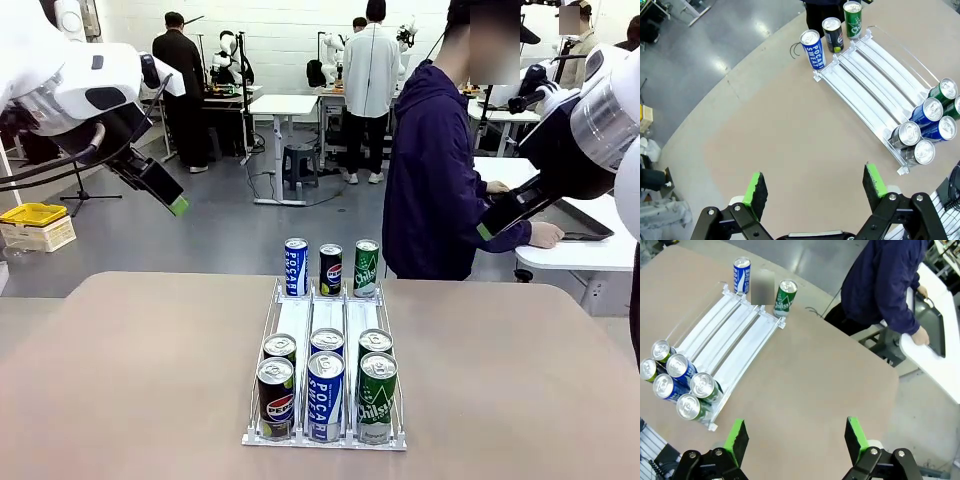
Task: Retrieve and hand over the desired beverage to the person.
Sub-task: Pick up a can of the same type that the person held from the Automatic Can Dispenser.
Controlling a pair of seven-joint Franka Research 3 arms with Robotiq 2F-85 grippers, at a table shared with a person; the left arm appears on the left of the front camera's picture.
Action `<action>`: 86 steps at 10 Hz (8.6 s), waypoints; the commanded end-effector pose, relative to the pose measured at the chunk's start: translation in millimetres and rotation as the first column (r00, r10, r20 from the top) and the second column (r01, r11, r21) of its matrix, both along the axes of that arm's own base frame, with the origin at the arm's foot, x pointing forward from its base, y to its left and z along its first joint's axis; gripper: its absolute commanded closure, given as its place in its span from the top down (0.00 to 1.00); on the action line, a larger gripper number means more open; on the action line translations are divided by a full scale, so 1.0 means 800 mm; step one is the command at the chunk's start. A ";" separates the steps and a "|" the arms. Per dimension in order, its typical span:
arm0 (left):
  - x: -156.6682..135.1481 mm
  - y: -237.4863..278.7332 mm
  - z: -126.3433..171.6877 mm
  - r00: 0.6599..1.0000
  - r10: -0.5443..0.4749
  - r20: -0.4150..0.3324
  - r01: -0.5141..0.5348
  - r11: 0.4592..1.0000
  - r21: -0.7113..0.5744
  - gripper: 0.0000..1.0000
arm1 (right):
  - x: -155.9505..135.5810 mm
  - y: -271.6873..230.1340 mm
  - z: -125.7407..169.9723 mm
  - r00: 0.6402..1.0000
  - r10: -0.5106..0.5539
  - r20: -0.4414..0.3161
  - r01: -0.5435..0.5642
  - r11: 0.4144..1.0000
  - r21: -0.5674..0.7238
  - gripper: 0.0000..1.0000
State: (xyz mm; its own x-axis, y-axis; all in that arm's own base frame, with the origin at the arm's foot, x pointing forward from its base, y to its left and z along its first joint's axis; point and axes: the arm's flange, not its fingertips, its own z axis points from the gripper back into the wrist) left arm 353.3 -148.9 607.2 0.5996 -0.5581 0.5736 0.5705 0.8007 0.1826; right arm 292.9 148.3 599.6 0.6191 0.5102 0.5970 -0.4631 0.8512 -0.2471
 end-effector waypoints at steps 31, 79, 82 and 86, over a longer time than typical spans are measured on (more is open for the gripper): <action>-0.037 0.217 0.076 0.959 -0.250 -0.133 0.136 0.817 -0.560 1.00 | -0.077 -0.308 0.055 0.991 0.129 -0.048 -0.072 0.786 0.614 1.00; -0.037 0.217 0.076 0.959 -0.250 -0.133 0.136 0.817 -0.560 1.00 | -0.077 -0.308 0.055 0.991 0.129 -0.048 -0.072 0.786 0.614 1.00; -0.037 0.217 0.076 0.959 -0.250 -0.133 0.136 0.817 -0.560 1.00 | -0.077 -0.308 0.055 0.991 0.129 -0.048 -0.072 0.786 0.614 1.00; -0.037 0.217 0.076 0.959 -0.250 -0.133 0.136 0.817 -0.560 1.00 | -0.077 -0.308 0.055 0.991 0.129 -0.048 -0.072 0.786 0.614 1.00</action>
State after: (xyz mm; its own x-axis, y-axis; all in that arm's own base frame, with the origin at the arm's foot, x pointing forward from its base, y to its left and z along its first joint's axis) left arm 323.7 24.2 669.1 0.6577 -0.3041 0.6891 0.6853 0.6214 -0.3799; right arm 229.3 -100.1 646.6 0.6506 0.1136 0.7509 -0.5317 0.7741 0.3436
